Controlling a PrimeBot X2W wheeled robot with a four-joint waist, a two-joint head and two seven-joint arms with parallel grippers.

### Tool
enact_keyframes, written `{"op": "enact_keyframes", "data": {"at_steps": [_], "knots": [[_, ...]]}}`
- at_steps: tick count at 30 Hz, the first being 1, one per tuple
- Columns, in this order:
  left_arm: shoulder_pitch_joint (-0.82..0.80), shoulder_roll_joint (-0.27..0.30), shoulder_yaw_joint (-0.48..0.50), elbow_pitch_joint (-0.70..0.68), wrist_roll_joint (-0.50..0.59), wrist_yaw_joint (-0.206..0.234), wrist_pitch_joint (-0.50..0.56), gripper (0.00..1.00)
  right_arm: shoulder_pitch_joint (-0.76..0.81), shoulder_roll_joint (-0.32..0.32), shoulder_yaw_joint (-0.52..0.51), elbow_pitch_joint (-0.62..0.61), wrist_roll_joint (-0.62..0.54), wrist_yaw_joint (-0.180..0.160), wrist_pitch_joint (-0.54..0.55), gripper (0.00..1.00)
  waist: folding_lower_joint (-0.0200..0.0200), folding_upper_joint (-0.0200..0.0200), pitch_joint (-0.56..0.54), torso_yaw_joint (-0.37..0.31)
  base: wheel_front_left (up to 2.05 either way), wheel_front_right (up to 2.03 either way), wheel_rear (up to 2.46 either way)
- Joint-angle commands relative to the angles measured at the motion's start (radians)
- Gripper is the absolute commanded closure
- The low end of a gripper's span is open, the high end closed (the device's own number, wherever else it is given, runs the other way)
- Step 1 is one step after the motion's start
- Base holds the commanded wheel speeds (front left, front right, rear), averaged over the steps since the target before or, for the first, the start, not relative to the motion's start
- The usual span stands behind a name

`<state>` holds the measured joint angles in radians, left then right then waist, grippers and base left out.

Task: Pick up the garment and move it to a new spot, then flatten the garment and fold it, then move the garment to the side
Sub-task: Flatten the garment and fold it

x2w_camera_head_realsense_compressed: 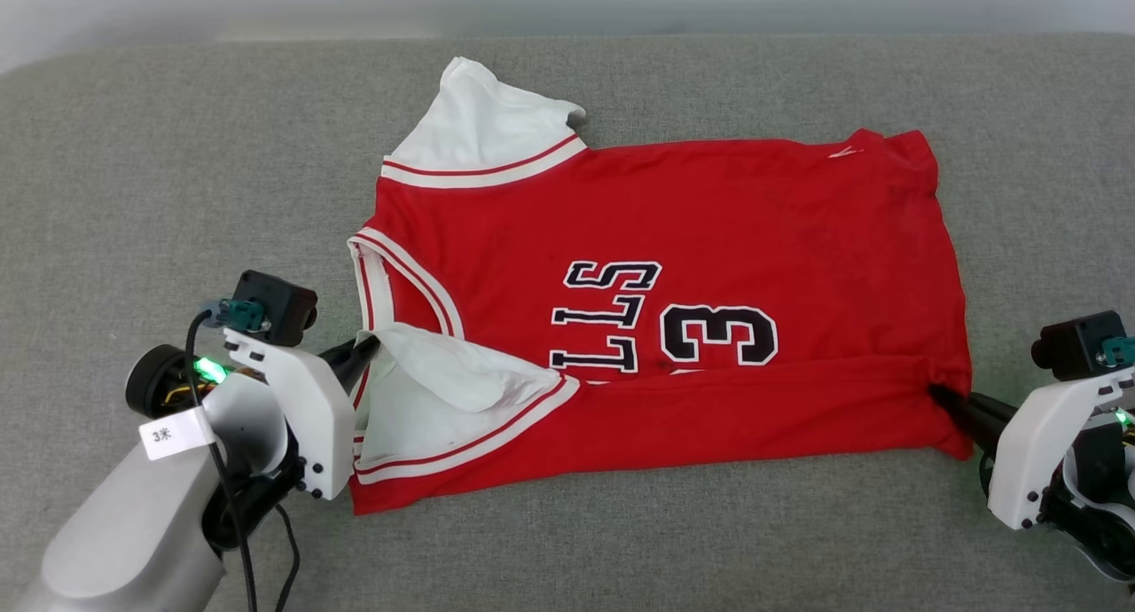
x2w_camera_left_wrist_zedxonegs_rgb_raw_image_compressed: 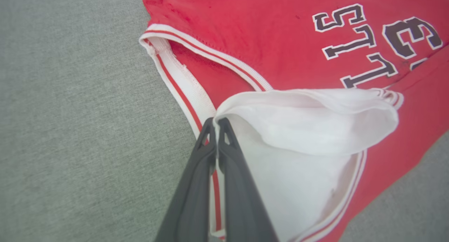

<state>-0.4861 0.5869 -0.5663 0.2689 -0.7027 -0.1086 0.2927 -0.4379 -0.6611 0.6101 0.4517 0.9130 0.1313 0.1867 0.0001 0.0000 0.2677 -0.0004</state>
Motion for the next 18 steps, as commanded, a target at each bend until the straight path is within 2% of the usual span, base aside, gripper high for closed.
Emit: {"op": "enact_keyframes", "data": {"at_steps": [1,2,3,11,18], "knots": [[-0.019,-0.014,-0.004,0.023,0.007,-0.003,-0.018,0.51,-0.005,0.013,0.003,0.017,-0.011,-0.001,0.006,0.83,-0.0001,0.0,-0.001,0.001,0.0,0.0,0.0],[-0.024,-0.02,-0.006,0.036,0.012,-0.003,-0.027,0.04,-0.009,0.017,-0.003,0.023,-0.015,-0.001,-0.005,0.21,-0.0001,0.0,-0.002,0.002,0.0,0.0,0.0],[-0.028,-0.027,-0.006,0.048,0.014,-0.001,-0.038,0.0,-0.011,0.021,-0.007,0.03,-0.016,-0.001,-0.008,0.0,-0.0001,0.0,-0.005,0.002,0.0,0.0,0.0],[-0.014,-0.074,0.027,0.116,0.001,0.035,-0.145,0.0,0.002,0.023,-0.029,0.052,-0.046,-0.001,-0.021,0.0,-0.0001,0.0,-0.061,0.0,0.0,0.0,0.0],[0.086,-0.114,0.098,0.048,-0.074,0.113,-0.214,0.0,0.047,0.005,-0.067,0.023,-0.122,-0.001,0.02,0.0,-0.0001,0.0,-0.134,-0.002,0.0,0.0,0.0]]}}
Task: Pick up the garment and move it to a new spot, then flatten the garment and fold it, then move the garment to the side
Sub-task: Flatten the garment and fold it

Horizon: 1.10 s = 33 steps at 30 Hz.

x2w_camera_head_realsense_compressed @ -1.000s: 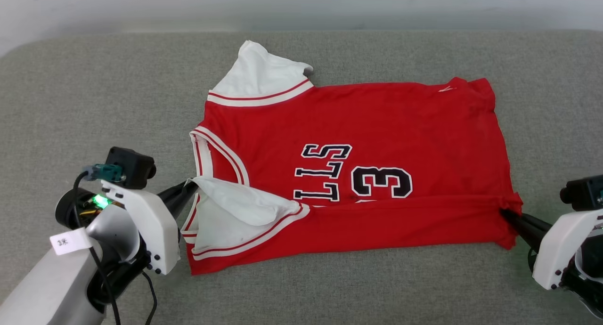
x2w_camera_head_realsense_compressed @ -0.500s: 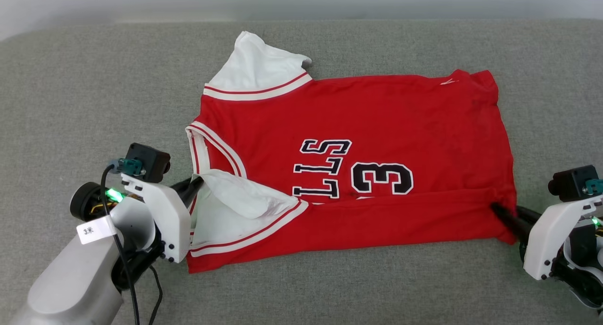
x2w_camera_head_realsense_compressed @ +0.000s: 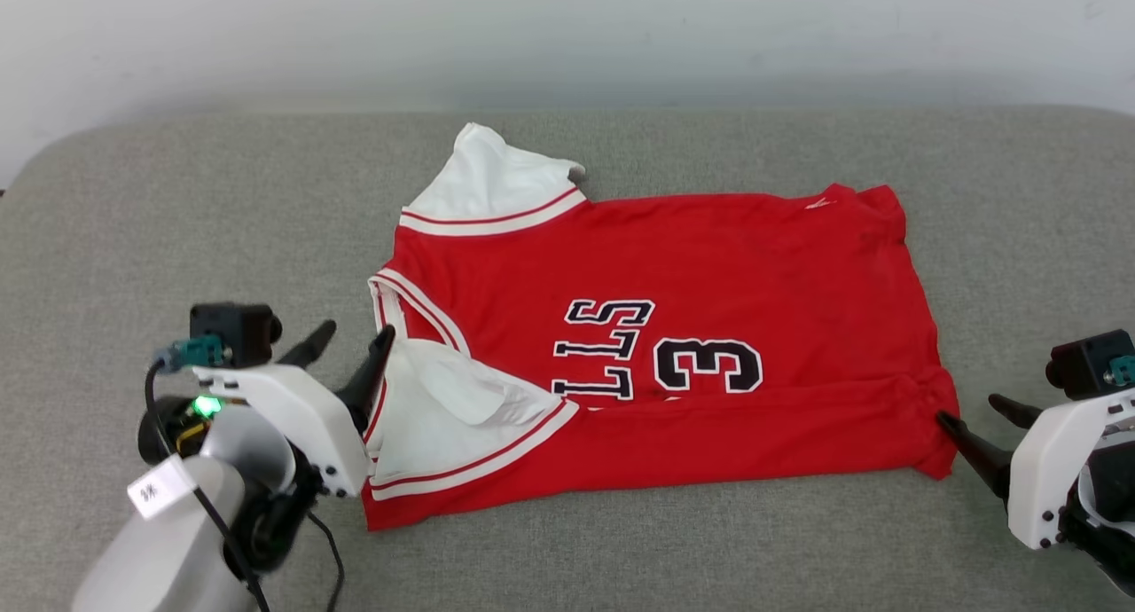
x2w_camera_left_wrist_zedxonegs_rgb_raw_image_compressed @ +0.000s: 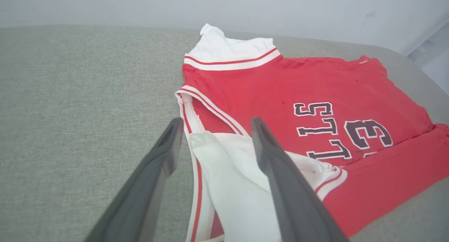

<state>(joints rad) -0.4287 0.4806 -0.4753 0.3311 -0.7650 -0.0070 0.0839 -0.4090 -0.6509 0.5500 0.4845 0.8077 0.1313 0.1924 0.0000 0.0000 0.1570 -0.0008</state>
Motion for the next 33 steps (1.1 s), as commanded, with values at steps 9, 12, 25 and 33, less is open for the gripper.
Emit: {"op": "enact_keyframes", "data": {"at_steps": [9,12,25,33], "knots": [[0.231,0.021,0.02,-0.255,-0.055,0.15,0.064,0.0,0.189,0.055,-0.247,-0.209,-0.154,-0.001,0.234,0.0,0.0,0.0,-0.054,-0.006,0.0,0.0,0.0],[0.266,0.059,-0.011,-0.304,-0.025,0.205,0.138,0.0,0.257,0.094,-0.342,-0.29,-0.223,-0.001,0.354,0.0,0.0,0.0,-0.046,-0.011,0.0,0.0,0.0],[0.282,0.12,-0.062,-0.333,0.025,0.316,0.304,0.0,0.41,0.271,-0.557,-0.65,-0.403,-0.001,0.626,0.0,0.0,0.0,0.02,-0.038,0.0,0.0,0.0],[0.252,0.102,-0.075,-0.218,0.042,0.323,0.297,0.0,0.417,0.301,-0.576,-0.719,-0.431,-0.001,0.657,0.0,0.0,0.0,0.069,-0.052,0.0,0.0,0.0]]}}
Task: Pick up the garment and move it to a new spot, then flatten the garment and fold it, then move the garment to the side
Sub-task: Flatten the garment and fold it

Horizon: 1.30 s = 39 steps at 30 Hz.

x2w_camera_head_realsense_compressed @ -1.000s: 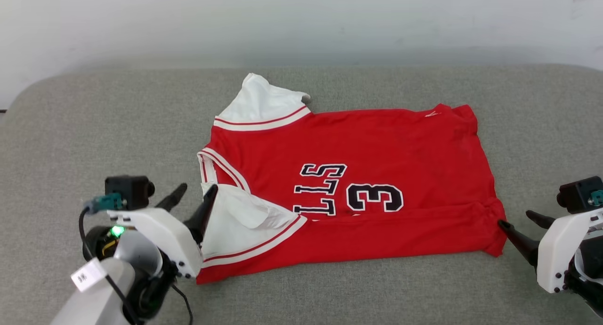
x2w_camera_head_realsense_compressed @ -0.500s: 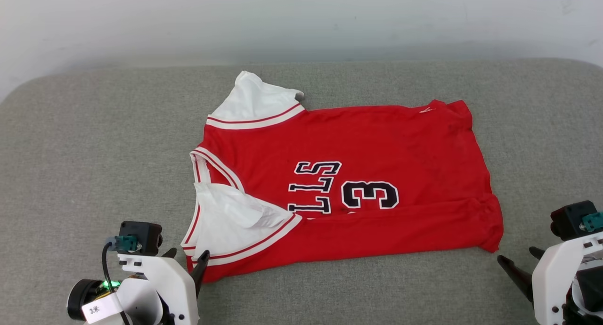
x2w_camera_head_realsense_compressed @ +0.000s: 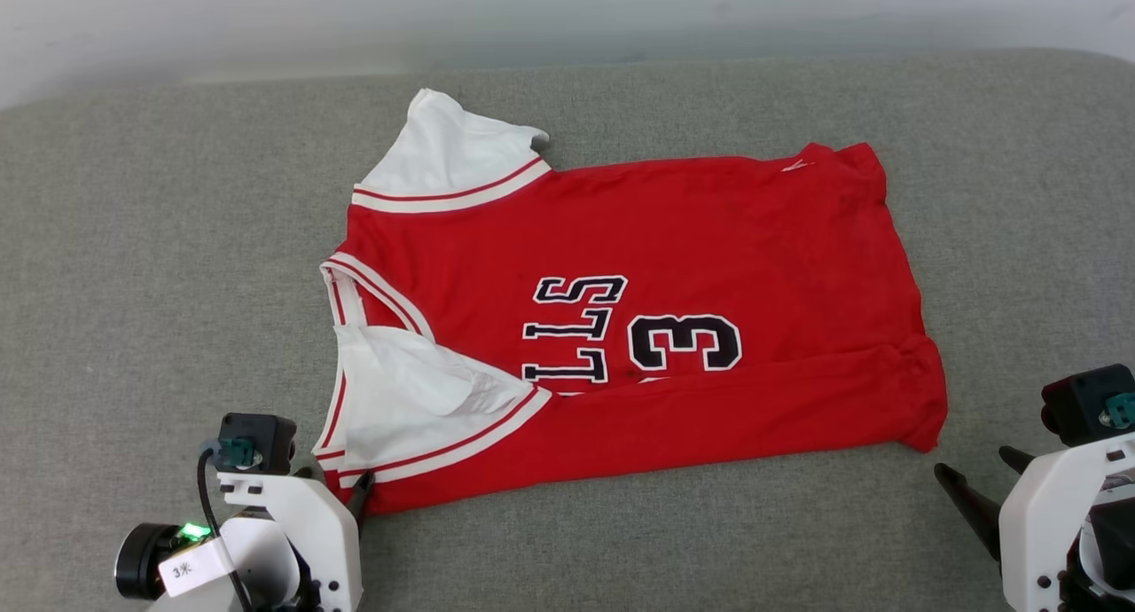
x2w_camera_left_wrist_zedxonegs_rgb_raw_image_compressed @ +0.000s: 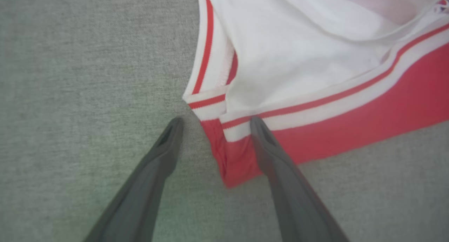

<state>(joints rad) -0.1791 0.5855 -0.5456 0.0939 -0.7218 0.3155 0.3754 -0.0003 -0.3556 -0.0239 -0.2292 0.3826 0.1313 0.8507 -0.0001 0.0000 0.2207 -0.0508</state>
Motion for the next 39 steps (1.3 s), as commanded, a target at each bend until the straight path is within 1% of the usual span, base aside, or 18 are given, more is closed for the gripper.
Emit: {"op": "enact_keyframes", "data": {"at_steps": [1,4,5,6,7,9,11,13,16,17,24,29,35,39], "knots": [[-0.002,-0.007,-0.007,0.031,-0.004,-0.003,0.009,0.0,0.009,0.007,-0.004,-0.008,-0.008,-0.001,0.001,0.0,0.0001,0.0,0.009,-0.002,0.0,0.0,0.0],[0.0,-0.02,-0.033,0.069,-0.024,-0.033,0.047,0.0,0.008,0.008,-0.006,-0.011,-0.013,-0.001,0.006,0.0,0.0001,0.0,0.017,-0.003,0.0,0.0,0.0],[0.007,-0.024,-0.044,0.081,-0.031,-0.043,0.061,0.31,0.006,0.008,-0.006,-0.012,-0.015,-0.001,0.003,0.0,0.0001,0.0,0.018,-0.003,0.0,0.0,0.0],[0.013,-0.027,-0.054,0.092,-0.04,-0.054,0.075,0.67,0.0,0.009,-0.008,-0.011,-0.019,-0.001,-0.002,0.0,0.0001,0.0,0.018,-0.003,0.0,0.0,0.0],[0.018,-0.031,-0.063,0.099,-0.046,-0.065,0.083,1.0,-0.005,0.009,-0.01,-0.008,-0.02,-0.001,-0.004,0.0,0.0001,0.0,0.018,-0.003,0.0,0.0,0.0],[0.021,-0.038,-0.069,0.108,-0.052,-0.079,0.079,1.0,-0.014,0.01,-0.018,0.004,-0.024,-0.001,-0.008,0.0,0.0001,0.0,0.015,0.0,0.0,0.0,0.0],[0.013,-0.041,-0.055,0.108,-0.056,-0.089,0.041,1.0,-0.018,-0.002,-0.028,0.027,-0.044,-0.001,-0.015,0.0,0.0001,0.0,0.002,0.011,0.0,0.0,0.0],[0.005,-0.045,-0.039,0.094,-0.05,-0.086,0.009,1.0,-0.026,0.001,-0.039,0.04,-0.054,-0.001,-0.023,0.0,0.0001,0.0,-0.006,0.018,0.0,0.0,0.0],[-0.012,-0.034,-0.018,0.061,-0.034,-0.072,-0.027,1.0,-0.043,-0.005,-0.041,0.066,-0.069,-0.001,-0.033,0.0,0.0001,0.0,-0.017,0.031,0.0,0.0,0.0],[-0.019,-0.029,-0.013,0.046,-0.027,-0.066,-0.034,1.0,-0.052,0.002,-0.044,0.077,-0.069,-0.001,-0.037,0.0,0.0001,0.0,-0.019,0.035,0.0,0.0,0.0],[-0.039,-0.017,-0.015,-0.058,-0.005,-0.042,-0.03,1.0,-0.118,0.028,-0.034,0.187,-0.09,-0.001,-0.04,0.0,0.0001,0.0,-0.015,0.062,0.0,0.0,0.0],[-0.044,-0.01,-0.019,-0.105,0.007,-0.029,-0.022,1.0,-0.167,0.042,-0.024,0.278,-0.108,-0.001,-0.055,0.0,0.0001,0.0,0.007,0.08,0.0,0.0,0.0],[-0.05,-0.008,-0.026,-0.133,0.015,-0.024,-0.02,1.0,-0.209,0.055,-0.002,0.374,-0.121,-0.001,-0.074,0.0,0.0001,0.0,0.039,0.098,0.0,0.0,0.0],[-0.051,-0.005,-0.032,-0.132,0.015,-0.027,-0.015,1.0,-0.212,0.049,0.025,0.438,-0.131,-0.001,-0.056,0.0,0.0001,0.0,0.048,0.103,0.0,0.0,0.0]]}}
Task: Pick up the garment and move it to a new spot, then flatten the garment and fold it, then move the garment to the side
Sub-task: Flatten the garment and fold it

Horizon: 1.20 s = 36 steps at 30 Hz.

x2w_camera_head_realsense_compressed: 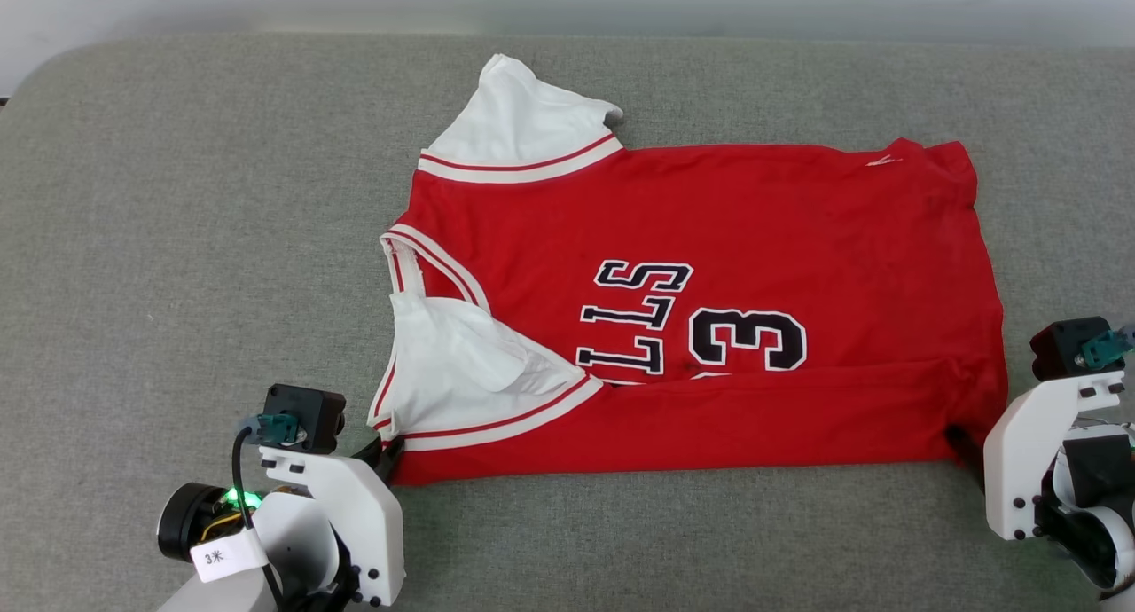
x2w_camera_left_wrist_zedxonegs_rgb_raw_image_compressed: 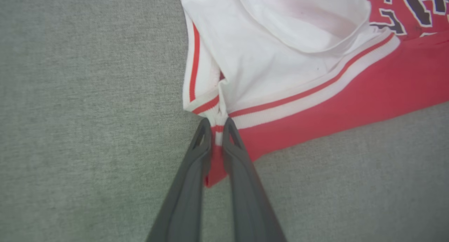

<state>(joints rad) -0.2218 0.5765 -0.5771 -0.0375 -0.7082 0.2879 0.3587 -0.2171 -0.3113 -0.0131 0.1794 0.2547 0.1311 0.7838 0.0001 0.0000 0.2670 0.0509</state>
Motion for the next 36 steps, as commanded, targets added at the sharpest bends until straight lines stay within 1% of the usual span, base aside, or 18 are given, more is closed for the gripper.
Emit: {"op": "enact_keyframes", "data": {"at_steps": [1,2,3,4,8,13,22,27,29,33,36], "knots": [[-0.008,0.005,-0.001,0.001,0.001,0.0,0.003,1.0,0.006,0.006,0.021,0.044,0.003,-0.001,0.017,0.25,-0.0001,0.0,0.002,0.002,0.0,0.0,0.0],[-0.007,0.006,-0.002,0.003,0.0,-0.001,0.003,1.0,0.007,0.006,0.025,0.058,0.008,-0.001,0.019,0.54,-0.0001,0.0,0.002,0.002,0.0,0.0,0.0],[-0.006,0.006,-0.002,0.005,-0.001,-0.002,0.003,1.0,0.006,0.004,0.029,0.07,0.007,-0.001,0.019,0.85,-0.0001,0.0,0.001,0.002,0.0,0.0,0.0],[-0.004,0.006,-0.003,0.008,-0.003,-0.002,0.004,1.0,0.008,-0.002,0.032,0.08,0.008,-0.001,0.02,1.0,-0.0001,0.0,-0.002,0.001,0.0,0.0,0.0],[0.008,0.008,-0.004,0.022,-0.008,-0.002,0.005,1.0,0.008,-0.021,0.029,0.102,0.021,-0.001,0.01,1.0,-0.0001,0.0,-0.021,-0.006,0.0,0.0,0.0],[0.026,0.016,-0.009,0.042,-0.015,-0.002,0.008,1.0,0.018,-0.043,0.023,0.084,0.049,-0.001,0.007,1.0,-0.0001,0.0,-0.062,-0.018,0.0,0.0,0.0],[0.077,0.024,-0.041,0.054,-0.022,-0.017,0.019,1.0,0.105,-0.08,0.009,0.003,0.128,-0.001,0.06,1.0,-0.0001,0.0,-0.143,-0.028,0.0,0.0,0.0],[0.129,0.036,-0.055,0.042,-0.039,-0.016,0.036,1.0,0.197,-0.097,-0.026,-0.068,0.162,-0.001,0.105,1.0,-0.0001,0.0,-0.174,-0.03,0.0,0.0,0.0],[0.148,0.045,-0.062,0.032,-0.047,-0.015,0.049,1.0,0.232,-0.093,-0.044,-0.096,0.166,-0.001,0.121,1.0,-0.0001,0.0,-0.178,-0.031,0.0,0.0,0.0],[0.169,0.053,-0.068,0.018,-0.056,-0.014,0.06,1.0,0.286,-0.065,-0.078,-0.132,0.17,-0.001,0.138,1.0,-0.0001,0.0,-0.178,-0.035,0.0,0.0,0.0],[0.169,0.042,-0.075,0.019,-0.062,-0.019,0.064,1.0,0.308,-0.046,-0.09,-0.136,0.154,-0.001,0.136,1.0,-0.0001,0.0,-0.173,-0.038,0.0,0.0,0.0]]}}
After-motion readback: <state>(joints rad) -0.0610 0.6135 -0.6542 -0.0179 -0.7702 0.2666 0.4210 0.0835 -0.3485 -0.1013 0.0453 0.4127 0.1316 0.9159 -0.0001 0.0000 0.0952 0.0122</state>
